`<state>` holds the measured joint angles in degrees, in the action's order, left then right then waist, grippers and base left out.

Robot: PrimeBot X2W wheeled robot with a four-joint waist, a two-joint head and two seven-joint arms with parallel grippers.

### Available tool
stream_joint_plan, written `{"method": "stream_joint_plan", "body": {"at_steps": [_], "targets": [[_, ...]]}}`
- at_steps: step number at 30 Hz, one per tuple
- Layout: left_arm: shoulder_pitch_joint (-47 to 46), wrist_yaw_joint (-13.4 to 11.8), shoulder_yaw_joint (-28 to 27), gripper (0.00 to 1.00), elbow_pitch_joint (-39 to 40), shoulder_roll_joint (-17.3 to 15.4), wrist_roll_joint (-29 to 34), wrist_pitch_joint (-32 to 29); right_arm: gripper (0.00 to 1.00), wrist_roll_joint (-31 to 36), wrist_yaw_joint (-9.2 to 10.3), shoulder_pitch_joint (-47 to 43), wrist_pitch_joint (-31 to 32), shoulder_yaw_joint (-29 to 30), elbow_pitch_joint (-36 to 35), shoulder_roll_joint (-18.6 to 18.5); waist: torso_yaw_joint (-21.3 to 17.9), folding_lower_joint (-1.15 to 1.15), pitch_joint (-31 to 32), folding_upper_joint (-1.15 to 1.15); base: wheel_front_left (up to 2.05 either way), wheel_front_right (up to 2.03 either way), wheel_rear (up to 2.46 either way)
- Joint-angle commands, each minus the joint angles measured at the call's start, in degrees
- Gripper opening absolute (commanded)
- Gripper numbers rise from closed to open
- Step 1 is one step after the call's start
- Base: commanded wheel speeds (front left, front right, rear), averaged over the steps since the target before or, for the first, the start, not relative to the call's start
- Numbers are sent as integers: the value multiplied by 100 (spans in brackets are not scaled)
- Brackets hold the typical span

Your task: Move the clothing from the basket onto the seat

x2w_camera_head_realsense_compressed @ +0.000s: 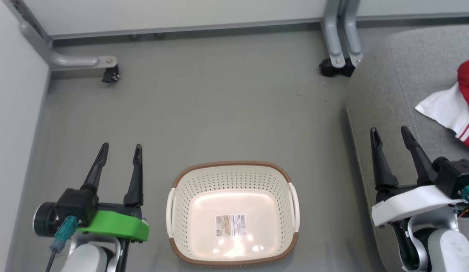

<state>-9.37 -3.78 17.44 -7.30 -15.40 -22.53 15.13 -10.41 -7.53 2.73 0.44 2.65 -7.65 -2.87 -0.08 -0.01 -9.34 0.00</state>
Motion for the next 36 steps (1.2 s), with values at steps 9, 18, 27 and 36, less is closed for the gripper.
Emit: {"method": "stream_joint_plan", "body": {"at_steps": [9, 18, 27, 36], "targets": [[618, 234, -783, 100, -117, 243, 380, 0, 100, 119, 7, -459, 77, -8, -55, -7, 456, 1, 578, 0, 0, 0, 0], [1014, 500, -1061, 100, -247, 476, 638, 0, 100, 217, 7, -865, 200, -25, -201, -6, 417, 1, 926, 0, 0, 0, 0], [1206, 688, -1264, 100, -347, 623, 839, 0, 100, 169, 8, -1102, 125, -67, -252, -6, 343, 1, 1050, 0, 0, 0, 0], [1259, 802, -1453, 100, -449, 765, 1000, 0, 100, 155, 7, -1101, 63, -103, -127, -6, 319, 1, 1077, 0, 0, 0, 0]]}}
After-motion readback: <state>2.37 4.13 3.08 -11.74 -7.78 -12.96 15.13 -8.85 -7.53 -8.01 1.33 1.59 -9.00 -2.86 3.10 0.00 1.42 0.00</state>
